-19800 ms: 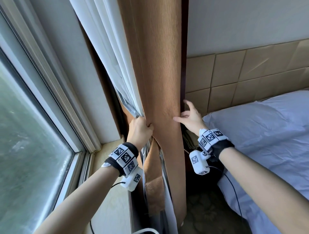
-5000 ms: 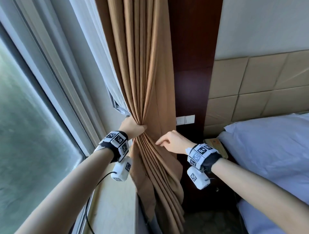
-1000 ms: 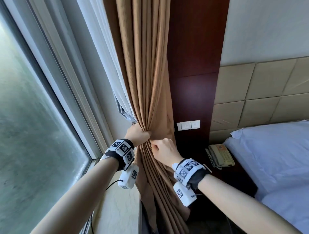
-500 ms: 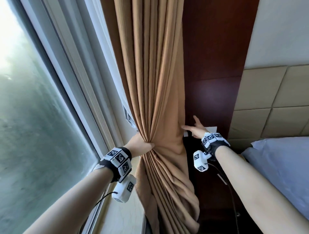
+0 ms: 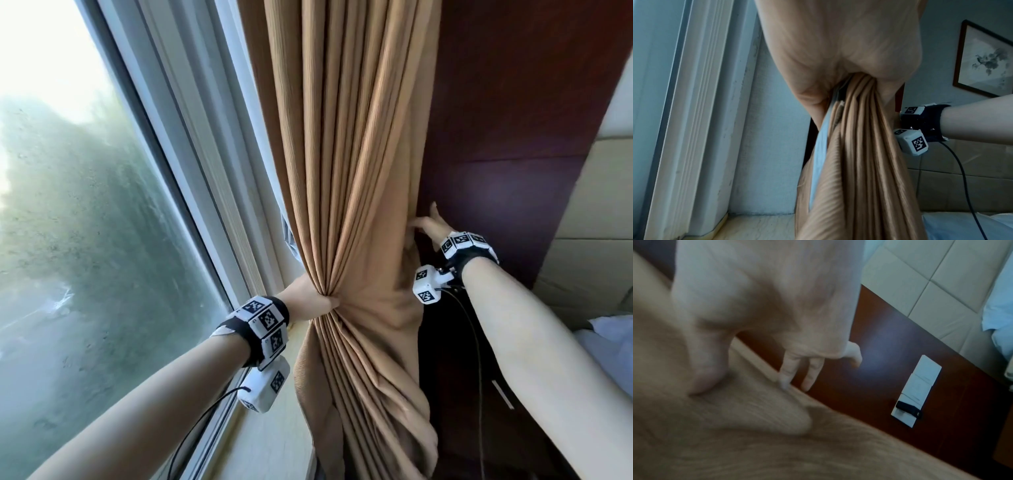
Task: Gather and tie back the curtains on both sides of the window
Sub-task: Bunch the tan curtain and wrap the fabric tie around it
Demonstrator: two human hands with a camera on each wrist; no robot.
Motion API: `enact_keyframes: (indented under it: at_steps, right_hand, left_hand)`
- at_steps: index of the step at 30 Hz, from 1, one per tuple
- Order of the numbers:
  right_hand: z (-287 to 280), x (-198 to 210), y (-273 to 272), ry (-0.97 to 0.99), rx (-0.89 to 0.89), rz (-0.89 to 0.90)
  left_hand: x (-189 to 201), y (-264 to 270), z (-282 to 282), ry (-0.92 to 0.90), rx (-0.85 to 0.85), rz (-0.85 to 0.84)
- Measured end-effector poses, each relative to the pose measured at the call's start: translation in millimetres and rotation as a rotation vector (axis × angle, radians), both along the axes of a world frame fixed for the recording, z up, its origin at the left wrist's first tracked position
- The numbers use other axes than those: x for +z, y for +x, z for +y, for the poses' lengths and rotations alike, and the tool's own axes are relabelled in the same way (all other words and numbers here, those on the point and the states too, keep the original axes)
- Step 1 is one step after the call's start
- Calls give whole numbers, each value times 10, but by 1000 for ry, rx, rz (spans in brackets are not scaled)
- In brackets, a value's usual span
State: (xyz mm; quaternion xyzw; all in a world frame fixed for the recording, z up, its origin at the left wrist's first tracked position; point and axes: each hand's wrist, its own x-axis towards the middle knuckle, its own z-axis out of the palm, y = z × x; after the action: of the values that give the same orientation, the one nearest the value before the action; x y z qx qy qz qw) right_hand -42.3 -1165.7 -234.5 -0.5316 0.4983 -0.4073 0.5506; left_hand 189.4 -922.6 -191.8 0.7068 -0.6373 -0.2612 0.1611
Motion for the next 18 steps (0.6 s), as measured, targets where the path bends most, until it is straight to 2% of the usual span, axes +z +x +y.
enact_keyframes:
  at_steps: [2,4,6,9,13,18]
  right_hand:
    - [52,34,73,-21,35,-53]
    - [145,48,134,-97,101,9]
    - [265,45,141,-165,64,80]
    - [428,-9,30,-207,-139,157]
    - [857,-112,-259,-316,-402,382]
    - [1489,-281,-485,-493,-567,424]
  left_hand:
    - [2,-12,-5,-4,4,6]
    - [-9,0,-10,-11,5,17]
    - [-10,5,-9,-12,-1,28]
    - [-17,7,-4,-24,12,57]
    - [-31,-6,-23,-39,20,116]
    - [-24,-112,-73,-66,52,155]
